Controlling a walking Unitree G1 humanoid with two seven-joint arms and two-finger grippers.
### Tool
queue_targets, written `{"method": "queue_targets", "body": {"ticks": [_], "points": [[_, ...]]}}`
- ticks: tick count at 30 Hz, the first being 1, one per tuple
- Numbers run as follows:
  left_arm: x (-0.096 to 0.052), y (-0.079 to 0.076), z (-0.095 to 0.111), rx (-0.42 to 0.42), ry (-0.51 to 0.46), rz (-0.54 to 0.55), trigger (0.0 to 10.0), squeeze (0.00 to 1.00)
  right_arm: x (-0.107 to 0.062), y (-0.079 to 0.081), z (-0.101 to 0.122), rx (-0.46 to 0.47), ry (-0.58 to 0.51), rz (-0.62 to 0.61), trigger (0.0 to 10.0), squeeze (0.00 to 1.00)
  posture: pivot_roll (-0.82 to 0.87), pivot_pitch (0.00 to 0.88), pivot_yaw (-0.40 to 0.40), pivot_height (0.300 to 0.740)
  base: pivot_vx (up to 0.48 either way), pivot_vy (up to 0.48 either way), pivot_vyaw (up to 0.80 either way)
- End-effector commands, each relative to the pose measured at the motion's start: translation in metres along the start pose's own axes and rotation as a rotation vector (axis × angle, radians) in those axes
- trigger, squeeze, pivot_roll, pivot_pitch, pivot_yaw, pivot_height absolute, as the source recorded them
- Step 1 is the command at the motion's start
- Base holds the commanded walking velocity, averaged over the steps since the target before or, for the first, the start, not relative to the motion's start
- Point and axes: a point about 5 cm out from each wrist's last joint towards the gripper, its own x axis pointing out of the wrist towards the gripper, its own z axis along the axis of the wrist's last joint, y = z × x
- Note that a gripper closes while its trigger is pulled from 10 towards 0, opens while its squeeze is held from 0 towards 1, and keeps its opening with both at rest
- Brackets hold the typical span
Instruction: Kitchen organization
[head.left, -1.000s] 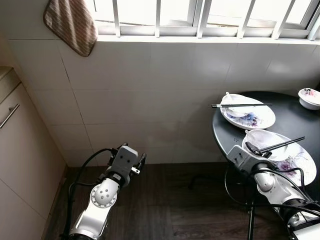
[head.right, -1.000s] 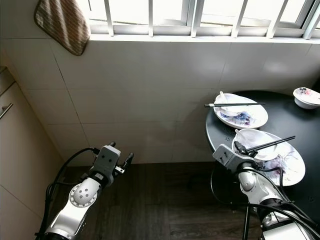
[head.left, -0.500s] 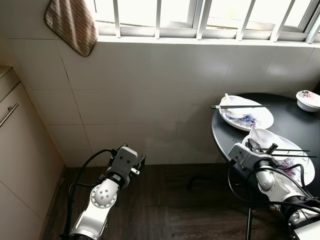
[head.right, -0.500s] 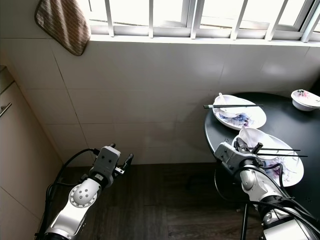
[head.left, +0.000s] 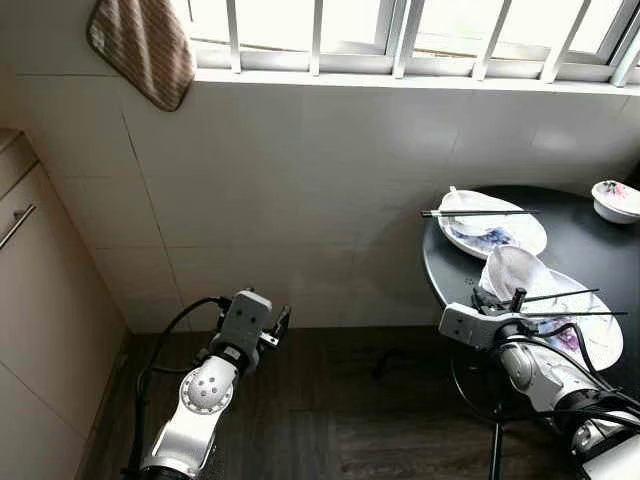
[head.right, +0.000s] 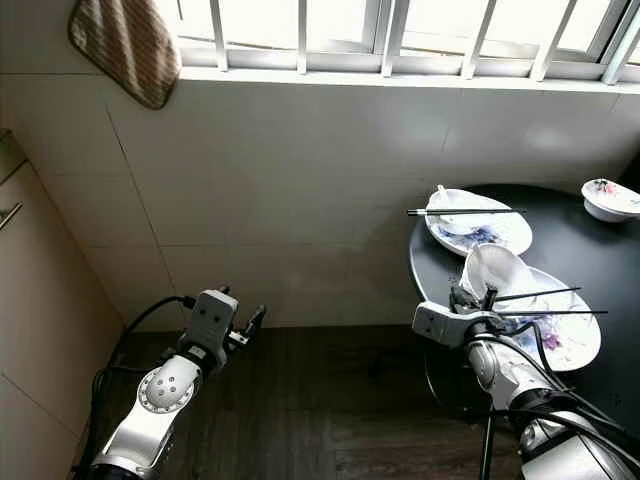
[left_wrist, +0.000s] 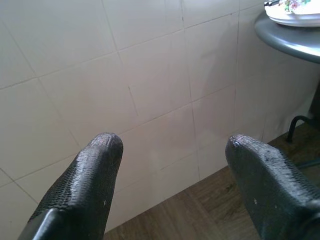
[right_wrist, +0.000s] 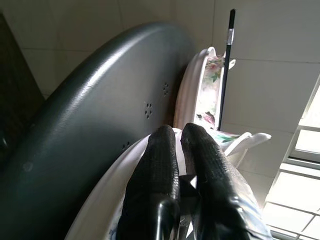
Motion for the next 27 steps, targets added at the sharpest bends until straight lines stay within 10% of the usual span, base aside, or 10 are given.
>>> {"method": "queue_targets", "body": {"ticks": [1, 15, 27], "points": [[0.003, -0.002, 0.001, -0.012, 0.002, -0.007, 10.0, 0.0, 0.0, -0.003, -0.005, -0.025, 0.01, 0.014, 0.0, 0.0, 0.01, 0.0, -0.086, 0.74, 0.0, 0.0, 0.0], [0.003, -0.002, 0.0, -0.052, 0.001, -0.009, 10.0, 0.0, 0.004, -0.042, 0.003, 0.082, 0.009, -0.248, 0.0, 0.0, 0.0, 0.0, -0.085, 0.74, 0.0, 0.0, 0.0], [0.003, -0.002, 0.001, -0.063, 0.0, -0.01, 10.0, 0.0, -0.001, -0.035, 0.018, 0.228, -0.029, -0.294, 0.0, 0.0, 0.0, 0.0, -0.084, 0.74, 0.0, 0.0, 0.0]]}}
